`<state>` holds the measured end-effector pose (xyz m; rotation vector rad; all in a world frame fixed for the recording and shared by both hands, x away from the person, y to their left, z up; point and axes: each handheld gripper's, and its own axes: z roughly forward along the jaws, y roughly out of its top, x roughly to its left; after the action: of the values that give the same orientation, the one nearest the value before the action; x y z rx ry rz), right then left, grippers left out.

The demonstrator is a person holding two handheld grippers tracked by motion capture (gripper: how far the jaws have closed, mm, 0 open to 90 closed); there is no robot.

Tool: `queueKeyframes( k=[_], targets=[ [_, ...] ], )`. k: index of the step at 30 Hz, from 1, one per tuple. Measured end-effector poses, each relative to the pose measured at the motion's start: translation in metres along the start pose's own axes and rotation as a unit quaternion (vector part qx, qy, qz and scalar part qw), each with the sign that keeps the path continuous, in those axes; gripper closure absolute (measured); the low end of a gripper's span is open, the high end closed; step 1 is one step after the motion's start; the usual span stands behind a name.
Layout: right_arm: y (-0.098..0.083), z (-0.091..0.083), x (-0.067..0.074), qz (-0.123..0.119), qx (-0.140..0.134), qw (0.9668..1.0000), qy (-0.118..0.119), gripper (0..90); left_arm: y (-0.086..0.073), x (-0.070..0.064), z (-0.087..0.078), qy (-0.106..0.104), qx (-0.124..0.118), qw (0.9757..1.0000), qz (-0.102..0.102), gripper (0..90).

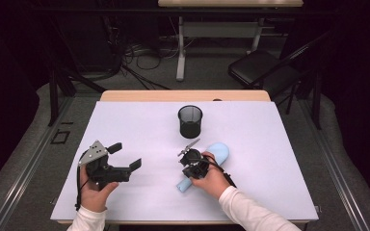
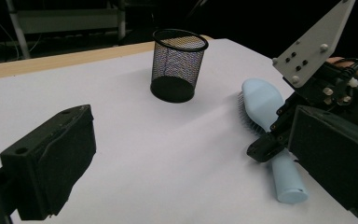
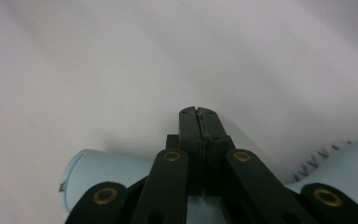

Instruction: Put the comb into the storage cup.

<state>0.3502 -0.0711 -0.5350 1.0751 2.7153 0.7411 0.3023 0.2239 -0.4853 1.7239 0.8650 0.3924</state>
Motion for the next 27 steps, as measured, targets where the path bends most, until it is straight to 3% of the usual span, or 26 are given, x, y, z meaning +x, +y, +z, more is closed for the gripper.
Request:
queueKeyframes(
  k=[16,27],
  targets=[
    [-0.027,-0.017,0.002,0.000,-0.014,0.9999,0.002,89.8,0.000,0.000,0.000,0.000,0.000,1.0000,0.000,0.9],
    [-0.045,-0.028,0.000,-0.004,-0.019,0.9997,-0.012,89.8,0.000,-0.001,0.001,0.000,0.000,1.0000,0.000,1.0]
  ],
)
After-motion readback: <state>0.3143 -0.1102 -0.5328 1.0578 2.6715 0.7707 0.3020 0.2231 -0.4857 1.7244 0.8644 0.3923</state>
